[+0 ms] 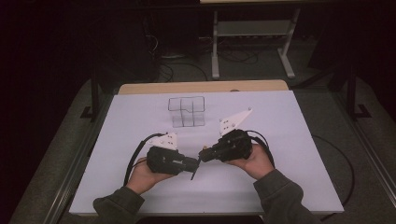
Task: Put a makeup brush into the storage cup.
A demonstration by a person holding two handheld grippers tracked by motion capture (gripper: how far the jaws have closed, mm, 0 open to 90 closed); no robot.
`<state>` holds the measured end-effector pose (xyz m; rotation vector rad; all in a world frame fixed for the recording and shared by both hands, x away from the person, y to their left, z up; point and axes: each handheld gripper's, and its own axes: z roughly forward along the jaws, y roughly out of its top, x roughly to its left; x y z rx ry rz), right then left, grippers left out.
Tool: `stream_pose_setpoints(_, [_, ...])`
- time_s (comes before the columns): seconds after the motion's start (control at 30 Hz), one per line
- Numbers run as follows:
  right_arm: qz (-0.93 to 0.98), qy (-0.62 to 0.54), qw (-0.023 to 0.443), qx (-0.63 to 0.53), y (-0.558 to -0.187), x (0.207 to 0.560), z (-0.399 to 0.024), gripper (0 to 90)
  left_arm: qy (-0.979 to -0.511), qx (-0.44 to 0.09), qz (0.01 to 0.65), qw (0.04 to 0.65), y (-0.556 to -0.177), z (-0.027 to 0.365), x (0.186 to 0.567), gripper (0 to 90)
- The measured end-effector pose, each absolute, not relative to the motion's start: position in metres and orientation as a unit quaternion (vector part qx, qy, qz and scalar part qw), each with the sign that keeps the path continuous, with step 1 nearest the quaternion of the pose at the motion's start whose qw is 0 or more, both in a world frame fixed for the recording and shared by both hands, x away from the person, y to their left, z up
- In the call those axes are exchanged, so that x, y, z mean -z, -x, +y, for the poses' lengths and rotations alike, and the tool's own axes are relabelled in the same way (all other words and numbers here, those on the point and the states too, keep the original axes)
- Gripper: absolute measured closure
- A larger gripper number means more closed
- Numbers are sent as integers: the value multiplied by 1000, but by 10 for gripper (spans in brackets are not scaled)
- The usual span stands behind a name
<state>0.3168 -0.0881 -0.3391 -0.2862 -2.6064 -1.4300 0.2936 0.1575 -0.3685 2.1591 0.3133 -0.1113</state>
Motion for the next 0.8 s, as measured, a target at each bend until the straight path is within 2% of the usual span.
stream_pose_setpoints(0.1, [-877, 89, 77, 465, -316, 335, -85, 833, -878, 49, 126, 459, -294, 155, 370, 750])
stream_pose_setpoints(0.3, [-880, 80, 78, 461, -316, 333, -81, 833, -883, 54, 114, 453, -294, 153, 371, 823])
stream_pose_setpoints(0.57, [-872, 85, 67, 478, -314, 336, -81, 817, -874, 55, 124, 466, -293, 154, 373, 837])
stream_pose_setpoints(0.8, [-865, 96, 68, 489, -313, 338, -81, 766, -867, 52, 130, 478, -292, 159, 374, 837])
